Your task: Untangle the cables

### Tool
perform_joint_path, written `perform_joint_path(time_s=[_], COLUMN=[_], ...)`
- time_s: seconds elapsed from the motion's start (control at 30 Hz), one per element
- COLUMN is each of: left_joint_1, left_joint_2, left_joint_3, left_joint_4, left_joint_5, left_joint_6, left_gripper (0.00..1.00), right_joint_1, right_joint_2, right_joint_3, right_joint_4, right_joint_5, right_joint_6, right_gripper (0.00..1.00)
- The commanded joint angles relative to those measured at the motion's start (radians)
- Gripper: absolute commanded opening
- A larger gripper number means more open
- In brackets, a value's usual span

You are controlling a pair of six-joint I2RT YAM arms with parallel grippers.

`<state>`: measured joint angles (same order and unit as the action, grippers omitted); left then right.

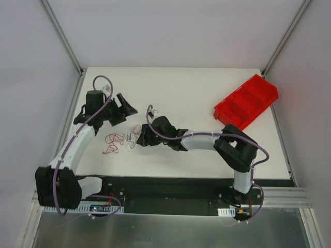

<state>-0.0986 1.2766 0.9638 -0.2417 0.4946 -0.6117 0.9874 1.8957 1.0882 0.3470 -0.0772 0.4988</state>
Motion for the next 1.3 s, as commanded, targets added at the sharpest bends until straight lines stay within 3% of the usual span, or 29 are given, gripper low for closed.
perform_joint_path(time_s=[0.0, 0.17, 0.4, 0.63, 0.77, 0.87, 0.93, 0.97, 1.07, 1.13, 1.27], left_joint_1=[0.071, 0.117, 0.119, 0.119, 0.119, 0.119, 0.119, 0.12, 0.117, 0.116, 0.064], left_joint_2=[-0.241, -0.378, -0.39, -0.37, -0.365, -0.364, -0.34, -0.32, -0.243, -0.208, -0.145], left_joint_3=[-0.207, -0.29, -0.323, -0.292, -0.284, -0.303, -0.307, -0.301, -0.289, -0.31, -0.376], left_joint_4=[-0.039, -0.096, -0.117, -0.143, -0.146, -0.153, -0.139, -0.124, -0.071, 0.006, 0.207], left_joint_5=[-0.189, -0.223, -0.183, -0.206, -0.235, -0.248, -0.196, -0.129, 0.06, 0.192, 0.262], left_joint_6=[-0.166, -0.102, -0.053, -0.022, -0.023, -0.062, -0.06, -0.039, -0.002, -0.029, -0.141], left_gripper=[0.8, 0.8, 0.78, 0.77, 0.77, 0.77, 0.75, 0.76, 0.89, 0.93, 0.99], right_joint_1=[0.042, 0.046, 0.056, 0.08, 0.088, 0.085, 0.086, 0.085, 0.077, 0.077, 0.076], right_joint_2=[-0.012, 0.057, 0.149, 0.194, 0.184, 0.163, 0.122, 0.08, -0.038, -0.088, -0.187], right_joint_3=[0.048, 0.15, 0.297, 0.326, 0.328, 0.328, 0.314, 0.284, 0.204, 0.188, 0.151], right_joint_4=[0.064, 0.015, -0.086, -0.105, -0.134, -0.161, -0.198, -0.195, -0.183, -0.21, -0.209], right_joint_5=[-0.005, -0.058, -0.093, -0.135, -0.092, -0.061, -0.036, -0.024, -0.074, -0.095, -0.13], right_joint_6=[-0.158, -0.244, -0.325, -0.339, -0.374, -0.39, -0.399, -0.399, -0.396, -0.394, -0.375], right_gripper=[0.55, 0.54, 0.53, 0.53, 0.38, 0.15, 0.02, 0.0, 0.0, 0.0, 0.0])
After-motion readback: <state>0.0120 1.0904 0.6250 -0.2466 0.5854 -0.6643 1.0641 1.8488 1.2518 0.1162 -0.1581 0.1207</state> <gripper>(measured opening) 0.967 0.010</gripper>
